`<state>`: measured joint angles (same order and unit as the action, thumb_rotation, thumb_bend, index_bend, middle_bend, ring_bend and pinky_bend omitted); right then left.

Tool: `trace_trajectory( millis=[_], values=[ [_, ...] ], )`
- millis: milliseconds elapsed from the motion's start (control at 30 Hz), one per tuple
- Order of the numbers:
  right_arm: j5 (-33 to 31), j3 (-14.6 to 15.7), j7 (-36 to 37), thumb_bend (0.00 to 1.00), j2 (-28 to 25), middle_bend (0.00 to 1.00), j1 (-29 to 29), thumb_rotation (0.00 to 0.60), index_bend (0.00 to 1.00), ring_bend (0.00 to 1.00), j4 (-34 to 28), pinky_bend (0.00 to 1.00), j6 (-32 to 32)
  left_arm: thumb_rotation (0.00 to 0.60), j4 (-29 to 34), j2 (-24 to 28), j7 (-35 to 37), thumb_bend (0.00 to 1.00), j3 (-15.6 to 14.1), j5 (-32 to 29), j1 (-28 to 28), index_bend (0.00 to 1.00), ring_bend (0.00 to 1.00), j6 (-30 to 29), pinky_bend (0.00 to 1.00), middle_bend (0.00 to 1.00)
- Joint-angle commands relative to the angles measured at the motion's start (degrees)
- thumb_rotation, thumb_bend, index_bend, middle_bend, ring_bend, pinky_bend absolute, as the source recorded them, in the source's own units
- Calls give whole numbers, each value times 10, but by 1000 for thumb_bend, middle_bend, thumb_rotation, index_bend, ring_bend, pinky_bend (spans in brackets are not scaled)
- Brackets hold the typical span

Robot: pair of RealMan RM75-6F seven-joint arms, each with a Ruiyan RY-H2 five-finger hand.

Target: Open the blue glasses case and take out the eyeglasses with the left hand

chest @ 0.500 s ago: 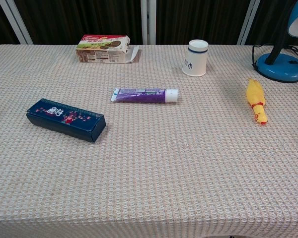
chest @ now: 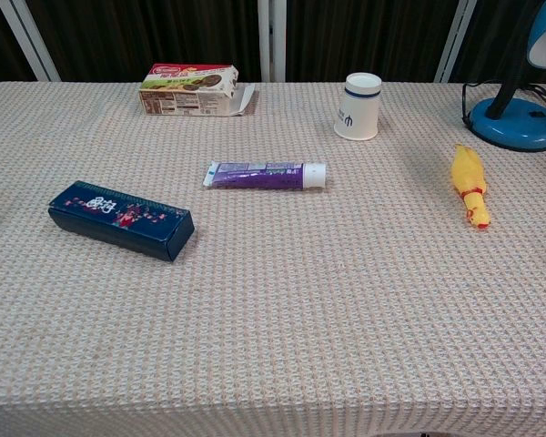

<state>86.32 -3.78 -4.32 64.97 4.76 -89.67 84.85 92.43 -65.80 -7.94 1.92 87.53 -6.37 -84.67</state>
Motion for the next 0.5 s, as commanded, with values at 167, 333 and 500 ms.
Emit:
trace_trajectory(
  millis=[167,333,500],
  values=[
    [-1,-1,-8,216,-6,0,3,600,0,0,-10,0,-3,600,29,16,-20,162,4,26,-44,74,0,50,1,55],
    [1,-4,-3,216,-12,0,3,600,0,0,-15,0,1,600,17,0,-4,212,17,48,-104,97,0,111,56,74],
    [-1,-10,5,216,-23,0,3,600,0,0,-26,0,8,600,-8,-35,2,229,19,54,-154,105,0,173,64,77]
  ],
)
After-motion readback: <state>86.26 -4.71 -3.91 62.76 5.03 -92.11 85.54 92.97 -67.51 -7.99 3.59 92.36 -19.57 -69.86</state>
